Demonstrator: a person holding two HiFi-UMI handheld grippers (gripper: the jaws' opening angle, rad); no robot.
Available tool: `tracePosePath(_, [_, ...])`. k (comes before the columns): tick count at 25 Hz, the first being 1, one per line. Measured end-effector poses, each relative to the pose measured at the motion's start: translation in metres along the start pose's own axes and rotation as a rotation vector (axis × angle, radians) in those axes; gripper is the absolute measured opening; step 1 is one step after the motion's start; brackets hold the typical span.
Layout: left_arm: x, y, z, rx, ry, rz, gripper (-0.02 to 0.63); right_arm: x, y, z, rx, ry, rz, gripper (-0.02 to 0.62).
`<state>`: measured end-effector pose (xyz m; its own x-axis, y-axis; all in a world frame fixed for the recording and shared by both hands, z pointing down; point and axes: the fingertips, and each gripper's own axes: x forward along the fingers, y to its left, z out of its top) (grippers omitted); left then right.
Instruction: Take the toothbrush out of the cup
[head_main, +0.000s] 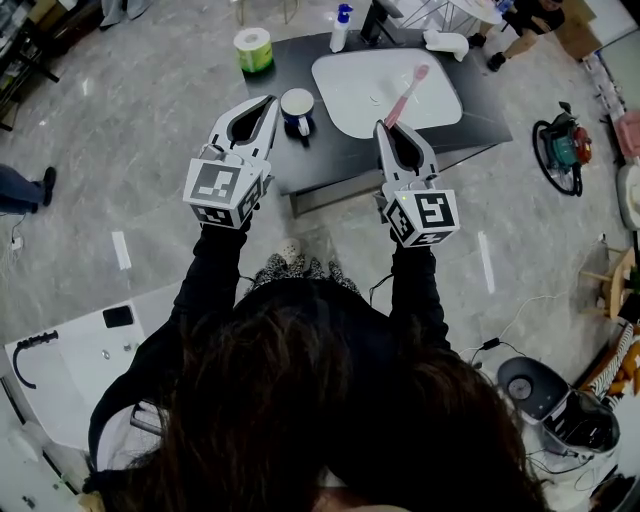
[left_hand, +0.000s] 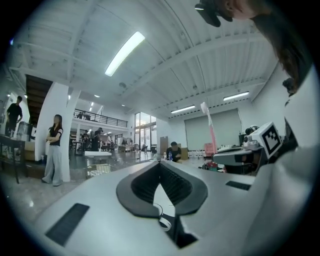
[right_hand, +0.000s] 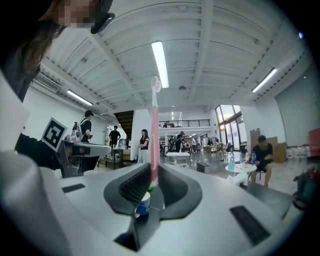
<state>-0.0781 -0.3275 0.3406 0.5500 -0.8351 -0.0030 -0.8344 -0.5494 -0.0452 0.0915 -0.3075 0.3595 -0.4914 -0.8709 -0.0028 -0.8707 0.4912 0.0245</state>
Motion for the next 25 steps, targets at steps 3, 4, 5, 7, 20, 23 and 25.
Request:
tracePosePath(3, [0.0, 0.007, -0.009, -0.026, -0.001, 0.044, 0.008, -0.001, -0.004, 0.0, -0.009, 0.003, -0.01, 0.054])
tracePosePath(4, [0.0, 0.01, -0.011, -0.028, -0.004, 0.061, 0.008, -0.002, -0.005, 0.0, -0.014, 0.005, -0.014, 0.054])
tracePosePath(5, [0.0, 0.011, -0.013, -0.029, -0.006, 0.073, 0.008, -0.002, -0.007, -0.001, -0.018, 0.007, -0.017, 0.054])
tracePosePath(7, [0.001, 0.012, -0.017, -0.031, -0.006, 0.088, 0.008, -0.004, -0.01, -0.002, -0.022, 0.009, -0.025, 0.054])
tracePosePath(20, [0.007, 0.005, -0.026, -0.035, 0.014, 0.08, 0.008, -0.013, -0.02, 0.003, -0.041, -0.018, -0.065, 0.049])
tracePosePath(23, [0.007, 0.007, -0.028, -0.04, 0.022, 0.078, 0.008, -0.013, -0.021, 0.003, -0.033, -0.019, -0.066, 0.048])
tracePosePath(25, [0.005, 0.009, -0.03, -0.046, 0.026, 0.084, 0.008, -0.013, -0.02, 0.004, -0.037, -0.021, -0.065, 0.046])
